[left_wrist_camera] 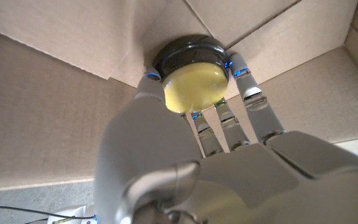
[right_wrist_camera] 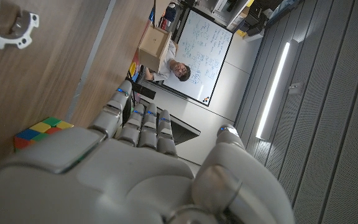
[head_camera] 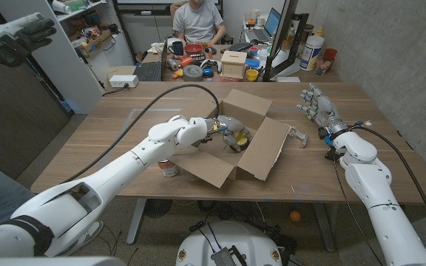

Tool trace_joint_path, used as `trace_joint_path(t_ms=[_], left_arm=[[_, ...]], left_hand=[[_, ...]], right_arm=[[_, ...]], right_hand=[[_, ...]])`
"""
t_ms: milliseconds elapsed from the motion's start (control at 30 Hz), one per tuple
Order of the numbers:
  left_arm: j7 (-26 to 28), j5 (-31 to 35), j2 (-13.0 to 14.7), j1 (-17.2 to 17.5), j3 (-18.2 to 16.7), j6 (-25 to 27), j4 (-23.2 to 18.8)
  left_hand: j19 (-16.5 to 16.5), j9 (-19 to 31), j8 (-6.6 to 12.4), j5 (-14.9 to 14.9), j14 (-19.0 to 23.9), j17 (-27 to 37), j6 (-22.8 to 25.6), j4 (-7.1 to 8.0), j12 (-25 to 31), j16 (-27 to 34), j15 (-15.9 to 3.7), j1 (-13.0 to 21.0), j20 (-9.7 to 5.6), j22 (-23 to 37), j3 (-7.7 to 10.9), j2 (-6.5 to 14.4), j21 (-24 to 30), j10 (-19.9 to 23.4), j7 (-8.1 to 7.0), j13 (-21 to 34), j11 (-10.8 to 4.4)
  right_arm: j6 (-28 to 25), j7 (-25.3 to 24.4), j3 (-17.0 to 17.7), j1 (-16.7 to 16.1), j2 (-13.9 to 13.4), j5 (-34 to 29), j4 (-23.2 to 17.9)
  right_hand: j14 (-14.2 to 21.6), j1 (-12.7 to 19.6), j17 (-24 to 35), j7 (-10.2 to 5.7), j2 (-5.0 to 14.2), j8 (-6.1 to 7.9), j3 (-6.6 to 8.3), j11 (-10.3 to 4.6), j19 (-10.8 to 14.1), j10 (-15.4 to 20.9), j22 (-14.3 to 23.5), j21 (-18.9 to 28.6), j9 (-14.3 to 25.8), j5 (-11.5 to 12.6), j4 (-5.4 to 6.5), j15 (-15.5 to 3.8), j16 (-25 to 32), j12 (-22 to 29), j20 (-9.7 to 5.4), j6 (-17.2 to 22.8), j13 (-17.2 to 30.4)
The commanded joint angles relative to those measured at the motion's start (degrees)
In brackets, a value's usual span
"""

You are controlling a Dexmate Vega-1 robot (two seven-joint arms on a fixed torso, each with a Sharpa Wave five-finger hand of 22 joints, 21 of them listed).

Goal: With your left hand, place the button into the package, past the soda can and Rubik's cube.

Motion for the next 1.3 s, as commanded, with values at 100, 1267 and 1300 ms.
trace_joint_path(t_ms=[100, 1267, 1300], left_arm=[[-5.79, 2.63, 0.22, -0.14, 0.87, 4.27, -2.96], [-7.41, 4.43, 2.92, 2.87, -3.72, 9.37, -14.77], [-7.32, 4.37, 3.15, 3.05, -4.13, 9.52, -15.26]], left_hand=[[-6.25, 0.36, -3.99, 2.75, -6.86, -1.47, -8.81, 1.70, -0.01, 0.12, 2.89, -5.19, 2.22, 0.31, -2.88, -2.98, 0.03, -8.90, -0.18, -1.42, 1.34], [-6.68, 0.73, -4.26, 4.83, -6.41, -2.05, -10.49, 3.58, 1.31, 1.09, 3.47, -9.20, 2.19, 0.43, -5.32, -4.27, 0.63, -9.42, 0.51, -2.09, 3.24], [-6.73, 0.75, -4.12, 4.93, -6.23, -2.07, -10.21, 3.62, 1.46, 1.16, 3.39, -9.25, 2.18, 0.44, -5.36, -4.25, 0.64, -9.12, 0.54, -2.11, 3.26]], right_arm=[[0.46, 0.19, 0.28, -0.71, 0.15, 0.16, -0.09], [0.49, 0.05, -0.38, -0.19, 0.35, -0.09, 0.38], [0.48, 0.02, -0.41, -0.14, 0.32, -0.15, 0.27]], right_hand=[[0.69, 0.24, 0.09, -0.01, 0.30, 0.18, -0.07, -0.20, 0.59, 0.46, 0.06, 0.42, 0.28, 0.22, -0.03, 0.05, 0.45, -0.08, -0.12, 0.75, 0.22], [0.78, 0.19, 0.14, -0.38, 0.36, 0.10, -0.19, -0.30, 0.69, 0.65, 0.11, 0.11, 0.28, 0.18, -0.08, 0.08, 0.33, -0.03, 0.61, 0.71, 0.23], [0.77, 0.19, 0.14, -0.38, 0.36, 0.10, -0.19, -0.27, 0.69, 0.65, 0.11, 0.10, 0.28, 0.18, -0.09, 0.09, 0.33, -0.03, 0.61, 0.71, 0.23]])
